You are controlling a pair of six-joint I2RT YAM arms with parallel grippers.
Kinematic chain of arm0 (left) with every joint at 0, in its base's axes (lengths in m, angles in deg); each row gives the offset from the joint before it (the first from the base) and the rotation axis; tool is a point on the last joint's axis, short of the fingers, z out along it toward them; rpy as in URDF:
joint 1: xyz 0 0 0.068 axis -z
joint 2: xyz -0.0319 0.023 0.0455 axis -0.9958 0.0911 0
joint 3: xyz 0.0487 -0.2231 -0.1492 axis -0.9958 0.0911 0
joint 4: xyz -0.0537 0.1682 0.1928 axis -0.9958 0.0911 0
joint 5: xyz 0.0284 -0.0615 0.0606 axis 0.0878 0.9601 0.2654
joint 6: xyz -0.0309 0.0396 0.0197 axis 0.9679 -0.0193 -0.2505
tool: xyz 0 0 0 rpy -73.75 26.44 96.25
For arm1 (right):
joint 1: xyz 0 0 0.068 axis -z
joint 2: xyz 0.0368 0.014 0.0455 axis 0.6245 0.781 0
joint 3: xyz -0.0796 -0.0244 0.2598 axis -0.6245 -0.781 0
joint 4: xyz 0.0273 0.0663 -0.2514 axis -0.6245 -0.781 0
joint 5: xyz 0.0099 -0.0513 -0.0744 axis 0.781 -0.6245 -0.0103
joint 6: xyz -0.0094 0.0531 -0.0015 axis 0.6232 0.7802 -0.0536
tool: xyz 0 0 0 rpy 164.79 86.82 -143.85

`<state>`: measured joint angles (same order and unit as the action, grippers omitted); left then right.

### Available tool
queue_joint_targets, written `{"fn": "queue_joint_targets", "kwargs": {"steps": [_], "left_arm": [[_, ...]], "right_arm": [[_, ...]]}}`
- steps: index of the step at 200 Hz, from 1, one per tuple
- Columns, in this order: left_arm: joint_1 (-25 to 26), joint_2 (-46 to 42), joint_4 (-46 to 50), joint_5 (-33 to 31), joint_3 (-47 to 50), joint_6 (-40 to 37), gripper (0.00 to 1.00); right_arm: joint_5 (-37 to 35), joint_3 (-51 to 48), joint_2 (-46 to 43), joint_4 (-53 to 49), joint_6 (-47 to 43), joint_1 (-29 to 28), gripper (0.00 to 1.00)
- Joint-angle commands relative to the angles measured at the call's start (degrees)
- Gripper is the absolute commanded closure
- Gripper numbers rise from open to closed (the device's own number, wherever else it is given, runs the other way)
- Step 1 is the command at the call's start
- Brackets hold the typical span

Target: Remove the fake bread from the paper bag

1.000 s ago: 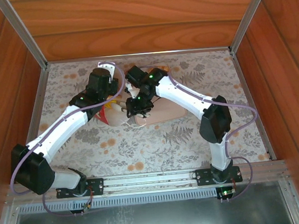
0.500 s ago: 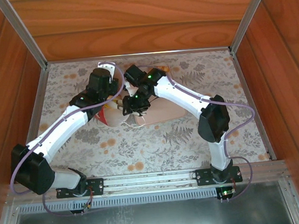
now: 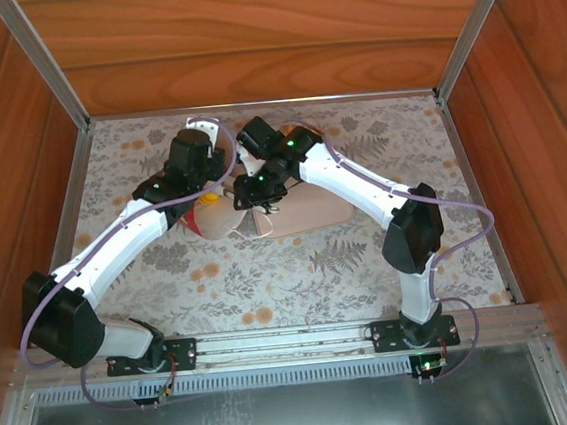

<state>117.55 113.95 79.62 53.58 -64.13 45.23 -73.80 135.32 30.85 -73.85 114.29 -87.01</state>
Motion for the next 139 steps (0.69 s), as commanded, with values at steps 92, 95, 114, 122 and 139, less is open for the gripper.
{"fn": "queue_joint_targets", "kwargs": {"steps": [92,95,114,122,139], "left_arm": [[0.44,0.15,-0.04,-0.76,-1.67,1.23,1.0],[0.39,0.18,0.02,-0.76,-1.66,1.32,1.0],[0.4,0.08,-0.08,-0.9,-1.61,1.38,1.0],[0.46,0.06,-0.15,-0.86,-1.74,1.29,1.0],[0.44,0.28,-0.28,-0.64,-2.1,1.23,1.0]], "right_arm": [[5.45,-2.88,-0.71,-0.03,2.38,-0.18,0.49],[5.5,-2.93,-0.59,0.0,2.36,-0.24,0.49],[5.95,-2.8,0.23,0.09,2.2,-0.24,0.49],[6.27,-2.55,0.65,-0.02,2.02,-0.25,0.49],[6.56,-1.91,1.49,-0.63,1.79,-0.21,0.49]]}}
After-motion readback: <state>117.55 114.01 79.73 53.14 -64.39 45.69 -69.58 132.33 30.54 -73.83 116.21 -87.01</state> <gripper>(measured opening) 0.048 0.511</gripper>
